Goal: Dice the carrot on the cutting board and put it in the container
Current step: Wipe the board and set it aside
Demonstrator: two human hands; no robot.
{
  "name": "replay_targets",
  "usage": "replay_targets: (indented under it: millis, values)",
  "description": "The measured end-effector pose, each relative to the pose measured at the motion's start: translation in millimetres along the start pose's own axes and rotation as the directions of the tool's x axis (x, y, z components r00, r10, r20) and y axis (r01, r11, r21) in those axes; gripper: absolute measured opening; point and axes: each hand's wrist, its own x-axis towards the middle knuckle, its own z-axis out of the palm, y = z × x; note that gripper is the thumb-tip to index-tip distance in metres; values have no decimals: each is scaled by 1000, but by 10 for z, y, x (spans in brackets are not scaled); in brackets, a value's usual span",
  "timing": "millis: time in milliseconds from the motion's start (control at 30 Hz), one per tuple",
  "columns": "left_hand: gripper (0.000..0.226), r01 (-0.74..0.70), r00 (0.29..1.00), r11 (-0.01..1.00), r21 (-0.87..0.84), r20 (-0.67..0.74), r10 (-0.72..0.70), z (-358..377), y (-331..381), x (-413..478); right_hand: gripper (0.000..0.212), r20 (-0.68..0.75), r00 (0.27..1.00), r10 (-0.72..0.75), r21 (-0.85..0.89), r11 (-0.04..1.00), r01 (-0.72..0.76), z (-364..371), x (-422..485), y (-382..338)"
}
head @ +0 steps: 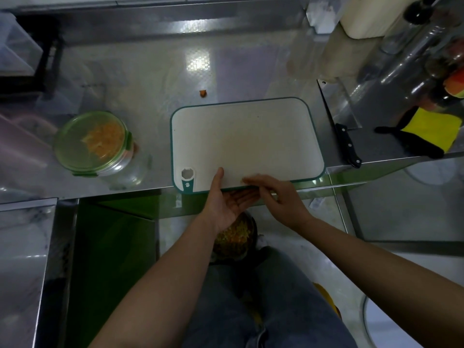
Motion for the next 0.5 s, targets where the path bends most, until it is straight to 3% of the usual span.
replay_targets:
  millis: [100, 267, 500]
  values:
    - [75, 0, 1000, 1000, -11, -3, 0, 6, 0, -6, 35, -21, 1000, 14, -2, 1000, -14, -35, 147, -27]
    - [74, 3, 1000, 999, 39, -27, -2, -12, 12, -5, 33, 65, 998, -7, 26, 1000, 5, 91, 103, -87]
    - [70, -7, 1000, 1000, 5, -17, 7, -7, 18, -15, 32, 9, 1000, 20, 73, 997, -21, 66, 170, -140]
